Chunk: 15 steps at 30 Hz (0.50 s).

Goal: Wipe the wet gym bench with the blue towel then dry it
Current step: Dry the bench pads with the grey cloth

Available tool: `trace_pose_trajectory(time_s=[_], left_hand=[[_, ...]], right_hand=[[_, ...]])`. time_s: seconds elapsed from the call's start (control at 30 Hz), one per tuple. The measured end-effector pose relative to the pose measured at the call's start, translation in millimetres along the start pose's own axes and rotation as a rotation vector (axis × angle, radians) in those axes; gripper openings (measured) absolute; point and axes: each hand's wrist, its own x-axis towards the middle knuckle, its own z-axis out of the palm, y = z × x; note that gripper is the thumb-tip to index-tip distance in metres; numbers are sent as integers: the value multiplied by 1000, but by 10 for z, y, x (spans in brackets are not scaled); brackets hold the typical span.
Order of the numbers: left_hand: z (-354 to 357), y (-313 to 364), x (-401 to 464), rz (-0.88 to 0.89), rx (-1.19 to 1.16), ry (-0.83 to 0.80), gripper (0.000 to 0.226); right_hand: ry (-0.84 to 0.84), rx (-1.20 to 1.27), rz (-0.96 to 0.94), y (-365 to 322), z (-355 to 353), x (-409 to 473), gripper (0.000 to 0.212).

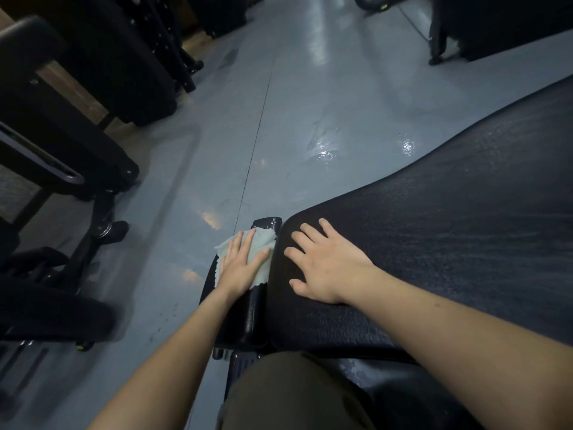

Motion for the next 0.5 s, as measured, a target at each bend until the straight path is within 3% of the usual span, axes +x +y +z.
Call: trace_pose_trajectory(time_s=[0.1,0.4,0.5], left_hand=[[16,-2,-29,-17,17,1,68],[211,-437,-1183,-20,36,51,78],[214,-459,-1191,-54,17,49,69]], right_hand=[[1,2,-4,2,5,-1,66],[-39,-3,-2,-5,-34,-4,66],[-51,-8,-3,-17,-35,-10,67]])
